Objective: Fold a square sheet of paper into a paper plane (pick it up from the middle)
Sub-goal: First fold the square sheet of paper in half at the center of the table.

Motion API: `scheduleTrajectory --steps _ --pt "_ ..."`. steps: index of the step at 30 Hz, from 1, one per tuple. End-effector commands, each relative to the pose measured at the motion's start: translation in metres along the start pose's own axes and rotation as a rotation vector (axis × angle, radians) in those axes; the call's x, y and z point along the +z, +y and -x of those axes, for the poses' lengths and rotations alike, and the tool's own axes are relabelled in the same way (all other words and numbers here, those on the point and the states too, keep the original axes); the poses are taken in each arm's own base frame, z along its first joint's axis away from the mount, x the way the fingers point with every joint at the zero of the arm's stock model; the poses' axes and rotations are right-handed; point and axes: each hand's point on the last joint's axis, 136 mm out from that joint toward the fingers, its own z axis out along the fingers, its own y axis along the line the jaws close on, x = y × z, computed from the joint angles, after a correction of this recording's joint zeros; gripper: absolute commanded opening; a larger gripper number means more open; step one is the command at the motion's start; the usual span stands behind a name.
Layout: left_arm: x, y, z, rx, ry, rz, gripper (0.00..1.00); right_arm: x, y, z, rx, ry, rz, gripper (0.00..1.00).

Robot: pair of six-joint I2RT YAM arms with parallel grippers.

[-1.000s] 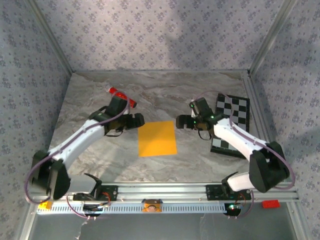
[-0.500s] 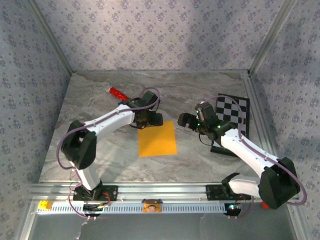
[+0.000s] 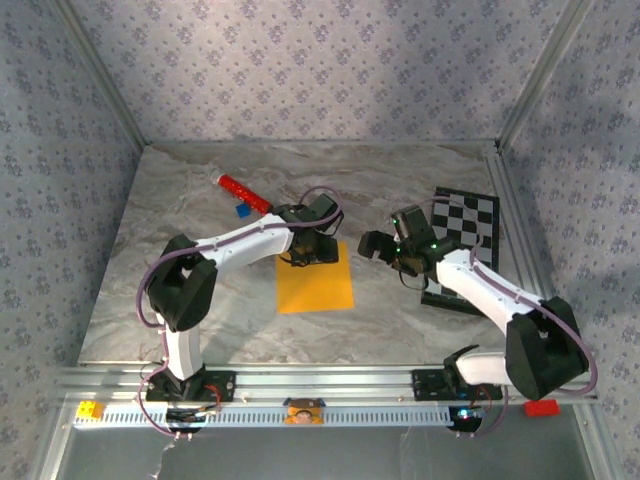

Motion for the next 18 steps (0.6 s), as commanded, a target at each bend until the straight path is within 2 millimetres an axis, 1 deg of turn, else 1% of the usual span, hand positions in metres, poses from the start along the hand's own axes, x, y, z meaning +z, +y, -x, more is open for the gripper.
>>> scheduleTrajectory --steps 1,6,13,18 --pt "0.008 0.012 -0.01 -0.03 0.03 0.057 0.65 0.006 -0.002 -0.007 -0.009 0.065 -0.015 1.0" --pt "0.008 0.016 -0.014 -0.052 0.026 0.053 0.66 0.013 0.002 -0.013 -0.044 0.131 -0.03 1.0" --pt "0.011 0.022 -0.018 -0.096 0.023 0.062 0.65 0.02 0.012 -0.012 -0.097 0.169 -0.058 1.0" --pt "0.014 0.016 -0.017 -0.109 0.034 0.053 0.65 0.021 0.015 -0.012 -0.096 0.184 -0.052 1.0"
